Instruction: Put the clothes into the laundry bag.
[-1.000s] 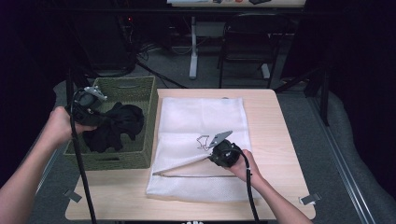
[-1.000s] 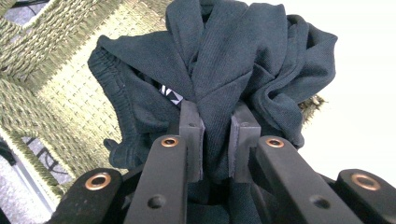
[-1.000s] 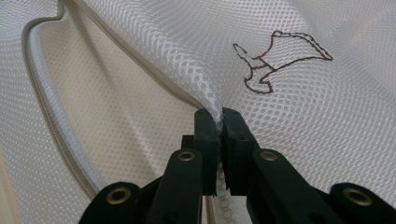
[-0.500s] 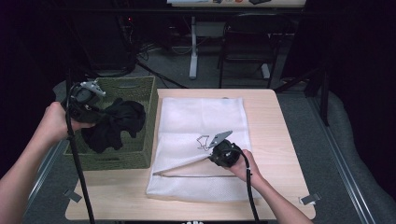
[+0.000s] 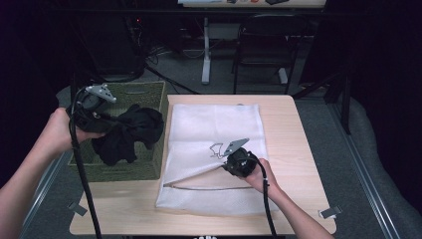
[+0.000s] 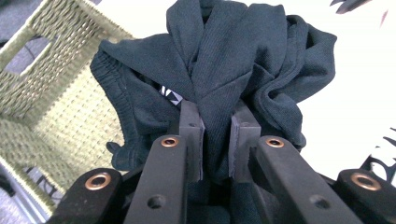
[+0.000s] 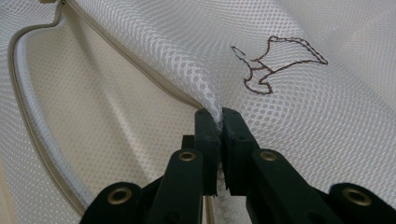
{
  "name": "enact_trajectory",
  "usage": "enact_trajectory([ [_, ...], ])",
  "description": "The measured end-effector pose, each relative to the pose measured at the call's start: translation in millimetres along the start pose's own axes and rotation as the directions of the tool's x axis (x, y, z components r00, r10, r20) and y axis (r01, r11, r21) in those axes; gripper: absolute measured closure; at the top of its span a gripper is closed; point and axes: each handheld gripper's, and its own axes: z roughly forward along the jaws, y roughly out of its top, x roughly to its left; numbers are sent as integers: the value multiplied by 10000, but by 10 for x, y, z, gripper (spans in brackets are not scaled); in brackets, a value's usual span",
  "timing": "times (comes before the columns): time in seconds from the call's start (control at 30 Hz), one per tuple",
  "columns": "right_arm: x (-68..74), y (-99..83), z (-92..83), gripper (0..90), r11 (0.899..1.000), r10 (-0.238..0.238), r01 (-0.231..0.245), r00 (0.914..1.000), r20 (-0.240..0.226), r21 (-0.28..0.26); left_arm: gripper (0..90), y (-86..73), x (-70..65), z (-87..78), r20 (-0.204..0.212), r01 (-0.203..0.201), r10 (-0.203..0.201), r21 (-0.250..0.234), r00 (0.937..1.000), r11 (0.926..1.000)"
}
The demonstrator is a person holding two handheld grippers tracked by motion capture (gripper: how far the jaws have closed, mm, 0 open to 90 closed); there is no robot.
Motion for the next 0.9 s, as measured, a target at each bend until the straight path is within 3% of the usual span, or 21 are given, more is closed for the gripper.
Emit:
enact_trajectory([
  [0.2,-3,0,-2,864,10000,-10,10,10000,-14,8,793,68,-139,-36,216,-245,247,-110,9995,9996],
  [0.43,-2,1,-5,864,10000,-5,5,10000,-4,10,793,130,-284,-44,765,-542,554,-169,9955,9984],
  [0.67,6,9,-10,864,10000,-56,56,10000,50,-25,793,154,-504,52,1314,-880,903,-233,9872,9958],
  [0.9,19,15,-12,865,10000,6,-5,9999,111,-15,792,197,-748,176,1880,-1184,1197,-186,9748,9928],
])
